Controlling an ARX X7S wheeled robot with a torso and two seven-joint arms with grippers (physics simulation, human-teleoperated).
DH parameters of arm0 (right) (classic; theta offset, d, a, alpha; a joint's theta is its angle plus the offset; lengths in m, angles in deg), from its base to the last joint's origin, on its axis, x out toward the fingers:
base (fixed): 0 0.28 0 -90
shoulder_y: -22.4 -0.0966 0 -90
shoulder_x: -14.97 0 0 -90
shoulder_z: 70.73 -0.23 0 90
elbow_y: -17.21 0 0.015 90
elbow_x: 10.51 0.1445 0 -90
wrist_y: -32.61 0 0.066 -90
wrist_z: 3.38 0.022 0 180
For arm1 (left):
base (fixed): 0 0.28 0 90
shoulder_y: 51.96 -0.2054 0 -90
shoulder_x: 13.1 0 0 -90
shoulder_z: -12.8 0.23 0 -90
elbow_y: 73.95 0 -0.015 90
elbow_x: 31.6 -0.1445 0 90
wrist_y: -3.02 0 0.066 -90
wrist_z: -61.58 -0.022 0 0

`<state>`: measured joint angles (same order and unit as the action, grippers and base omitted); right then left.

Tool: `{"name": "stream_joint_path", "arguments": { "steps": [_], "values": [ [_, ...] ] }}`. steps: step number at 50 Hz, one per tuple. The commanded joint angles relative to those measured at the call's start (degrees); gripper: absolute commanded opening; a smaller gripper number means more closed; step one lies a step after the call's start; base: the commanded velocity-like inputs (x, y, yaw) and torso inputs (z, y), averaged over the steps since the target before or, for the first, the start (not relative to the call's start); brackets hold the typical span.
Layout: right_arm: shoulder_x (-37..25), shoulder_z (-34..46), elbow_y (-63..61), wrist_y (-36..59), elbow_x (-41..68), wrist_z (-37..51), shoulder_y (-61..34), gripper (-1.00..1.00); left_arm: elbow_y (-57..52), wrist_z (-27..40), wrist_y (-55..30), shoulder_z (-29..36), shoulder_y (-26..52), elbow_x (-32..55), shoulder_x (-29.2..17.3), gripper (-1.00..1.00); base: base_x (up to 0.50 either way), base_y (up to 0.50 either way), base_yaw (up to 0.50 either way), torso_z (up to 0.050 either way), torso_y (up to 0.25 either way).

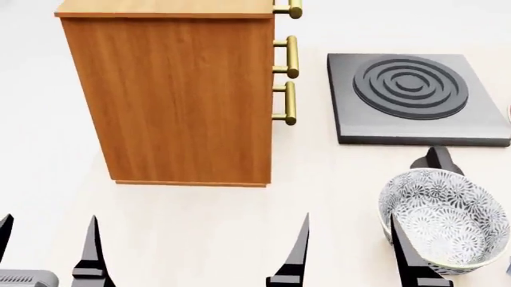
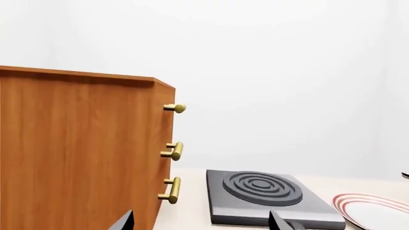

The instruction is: Put the bowl on the top of the cabinet.

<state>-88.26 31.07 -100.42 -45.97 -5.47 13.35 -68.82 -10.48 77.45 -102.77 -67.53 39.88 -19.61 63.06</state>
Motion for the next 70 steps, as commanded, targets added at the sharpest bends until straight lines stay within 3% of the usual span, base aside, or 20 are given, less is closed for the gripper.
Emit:
{"name": "stream_joint_path", "arguments": {
  "steps": [1,21,36,52,62,63,70],
  "values": [
    [-0.52,0.29,-0.01,0.08,0.16,0.37,-0.18,1.00,0.03,0.33,0.00,0.35,0.23,0.28,-0.19,1.00,0.50,0.05,0.00,0.000,0.000],
    [-0.93,0.39,-0.06,0.26,0.87,1.12,-0.28,1.00,-0.21,0.95,0.22,0.86,0.28,0.57,-0.69,1.00,0.12,0.01,0.00,0.000,0.000],
    [-1.34,1.02,0.59,-0.17,0.48,1.64,-0.27,1.00,-0.03,1.28,0.91,1.13,0.10,0.80,-1.02,1.00,0.49,0.06,0.00,0.000,0.000],
    [-1.84,1.93,1.08,0.91,0.03,2.03,-0.72,1.00,0.18,1.81,0.91,1.52,0.31,0.96,-1.28,1.00,0.01,0.00,0.00,0.000,0.001],
    [-2.22,2.04,1.92,-1.67,1.14,1.30,0.09,1.00,0.46,1.99,1.23,1.59,0.30,1.18,-1.44,1.00,0.35,0.03,0.00,0.000,0.000],
    [-1.93,2.69,2.15,-0.65,-3.15,4.04,-0.28,1.00,0.53,1.96,1.29,1.72,0.31,1.12,-1.46,1.00,0.00,0.00,0.00,0.000,0.000],
    [-1.49,3.35,2.75,0.83,-5.19,5.88,-0.57,1.00,0.93,2.04,1.64,1.76,0.33,1.29,-1.60,1.00,0.00,0.00,0.00,0.000,0.000]
  ]
}}
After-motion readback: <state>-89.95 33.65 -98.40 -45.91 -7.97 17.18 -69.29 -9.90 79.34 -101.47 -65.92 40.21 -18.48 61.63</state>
